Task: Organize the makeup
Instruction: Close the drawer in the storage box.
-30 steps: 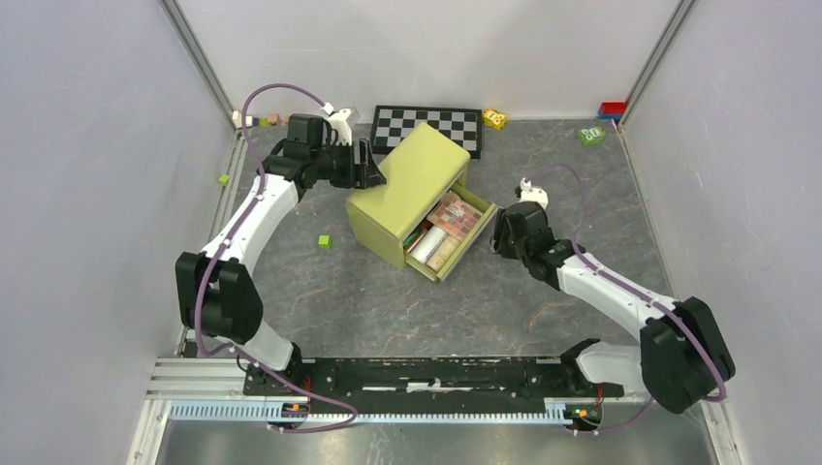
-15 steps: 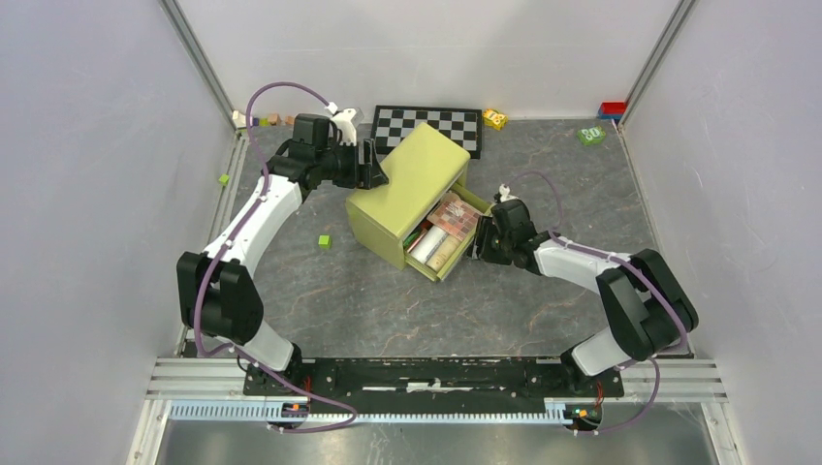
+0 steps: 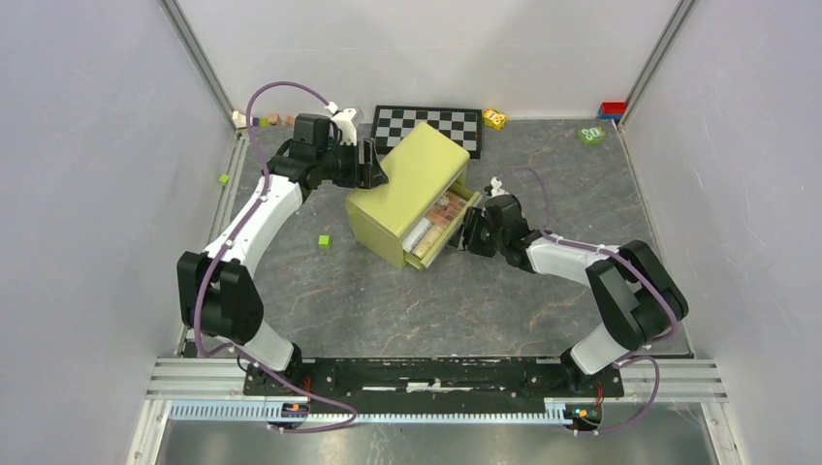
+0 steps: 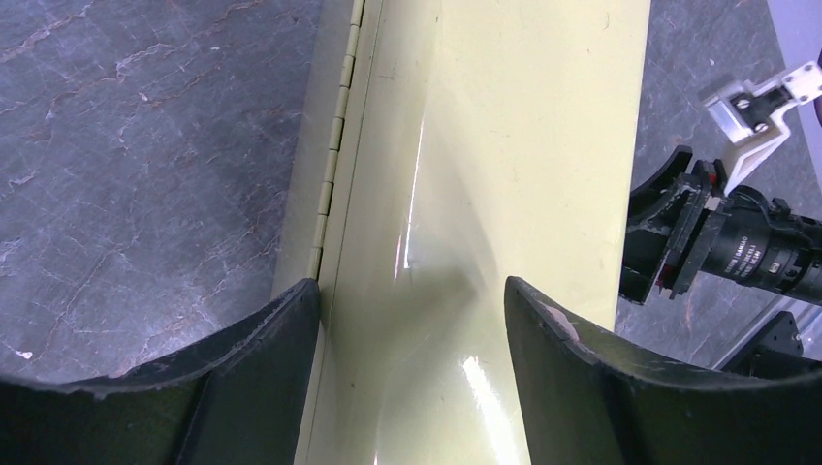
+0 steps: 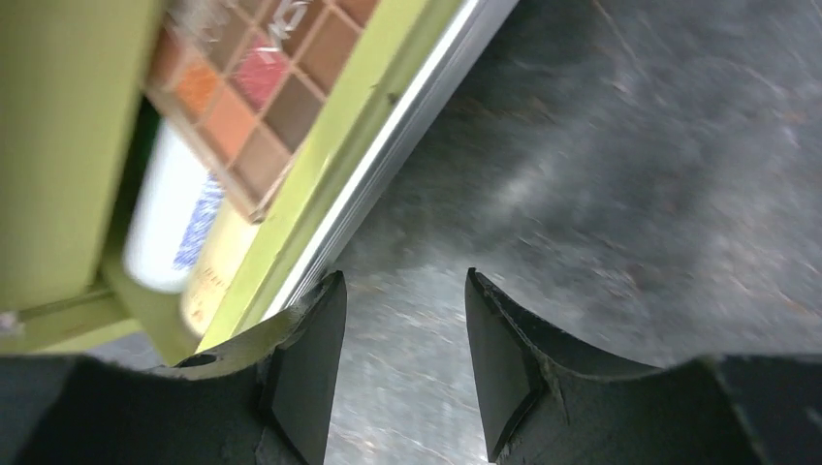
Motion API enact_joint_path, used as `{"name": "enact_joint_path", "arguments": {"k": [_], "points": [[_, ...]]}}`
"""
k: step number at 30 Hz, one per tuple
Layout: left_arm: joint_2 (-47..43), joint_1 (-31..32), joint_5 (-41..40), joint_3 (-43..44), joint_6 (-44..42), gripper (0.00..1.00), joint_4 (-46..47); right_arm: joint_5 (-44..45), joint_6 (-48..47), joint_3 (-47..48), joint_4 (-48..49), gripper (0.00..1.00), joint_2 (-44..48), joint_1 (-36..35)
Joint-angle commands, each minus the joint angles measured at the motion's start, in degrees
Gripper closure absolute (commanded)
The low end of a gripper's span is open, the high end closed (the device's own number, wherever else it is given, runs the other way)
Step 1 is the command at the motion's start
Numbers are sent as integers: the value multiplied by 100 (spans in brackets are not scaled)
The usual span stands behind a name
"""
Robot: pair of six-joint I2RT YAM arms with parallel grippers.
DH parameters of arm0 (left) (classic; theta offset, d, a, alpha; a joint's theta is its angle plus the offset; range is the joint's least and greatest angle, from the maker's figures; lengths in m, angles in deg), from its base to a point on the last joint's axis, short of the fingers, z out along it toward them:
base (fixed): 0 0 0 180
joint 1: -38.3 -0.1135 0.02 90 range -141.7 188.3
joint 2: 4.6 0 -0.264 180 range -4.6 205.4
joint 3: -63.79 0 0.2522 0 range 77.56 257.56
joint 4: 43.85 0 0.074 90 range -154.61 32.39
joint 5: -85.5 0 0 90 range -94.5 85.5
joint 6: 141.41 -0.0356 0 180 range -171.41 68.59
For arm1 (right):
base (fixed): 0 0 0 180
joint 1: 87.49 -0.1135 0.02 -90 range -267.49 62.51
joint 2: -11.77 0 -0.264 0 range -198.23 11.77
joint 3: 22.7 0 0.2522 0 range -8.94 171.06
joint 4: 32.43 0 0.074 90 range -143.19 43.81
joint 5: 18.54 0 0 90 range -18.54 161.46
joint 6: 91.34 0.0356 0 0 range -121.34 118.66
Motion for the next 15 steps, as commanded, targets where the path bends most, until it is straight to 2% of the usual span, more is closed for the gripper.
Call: {"name": "enact_joint_path", "arguments": {"k": [1, 15], "points": [[121, 361, 898, -58, 214, 26, -172, -296, 190, 485, 1132, 45, -25, -104], [130, 378, 873, -64, 197, 27, -173, -473, 225, 1183, 1370, 46, -1036, -164]]}}
